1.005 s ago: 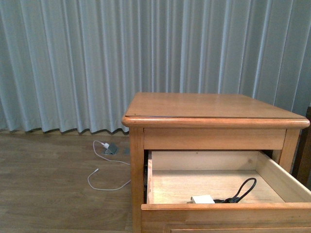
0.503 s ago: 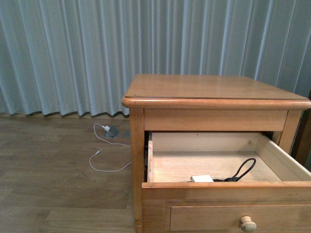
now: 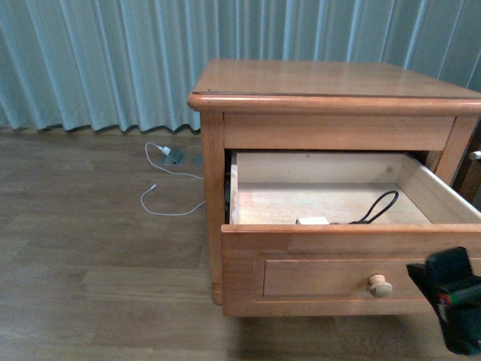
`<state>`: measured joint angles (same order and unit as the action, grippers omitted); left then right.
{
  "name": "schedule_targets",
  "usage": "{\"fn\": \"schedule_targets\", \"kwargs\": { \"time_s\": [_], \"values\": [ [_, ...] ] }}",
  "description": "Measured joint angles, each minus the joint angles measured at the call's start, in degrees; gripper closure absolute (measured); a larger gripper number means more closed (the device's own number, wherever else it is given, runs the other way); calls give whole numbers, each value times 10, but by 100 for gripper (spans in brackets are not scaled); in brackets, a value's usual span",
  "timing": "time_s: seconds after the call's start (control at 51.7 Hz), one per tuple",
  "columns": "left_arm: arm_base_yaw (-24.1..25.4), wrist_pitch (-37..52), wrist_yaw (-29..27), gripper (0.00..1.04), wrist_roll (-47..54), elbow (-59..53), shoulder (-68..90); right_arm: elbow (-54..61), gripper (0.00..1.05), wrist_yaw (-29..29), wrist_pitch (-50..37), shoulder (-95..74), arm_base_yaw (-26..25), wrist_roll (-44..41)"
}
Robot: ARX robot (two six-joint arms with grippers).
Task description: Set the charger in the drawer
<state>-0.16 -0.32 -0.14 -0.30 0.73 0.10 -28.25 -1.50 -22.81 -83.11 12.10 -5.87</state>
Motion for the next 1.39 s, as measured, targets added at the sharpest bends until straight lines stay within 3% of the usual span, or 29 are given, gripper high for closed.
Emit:
{"fn": "schedule_targets", "kwargs": {
  "time_s": [0.812, 1.102, 1.392],
  "values": [
    [0, 0, 0, 6, 0, 0, 0, -242, 8, -83, -114, -332, -19, 68],
    [0, 0, 0, 6, 0, 0, 0, -394, 8, -133, -118, -441, -32, 68],
    [0, 0, 0, 6, 0, 0, 0, -514, 8, -146, -88, -511, -48, 77]
  ]
}}
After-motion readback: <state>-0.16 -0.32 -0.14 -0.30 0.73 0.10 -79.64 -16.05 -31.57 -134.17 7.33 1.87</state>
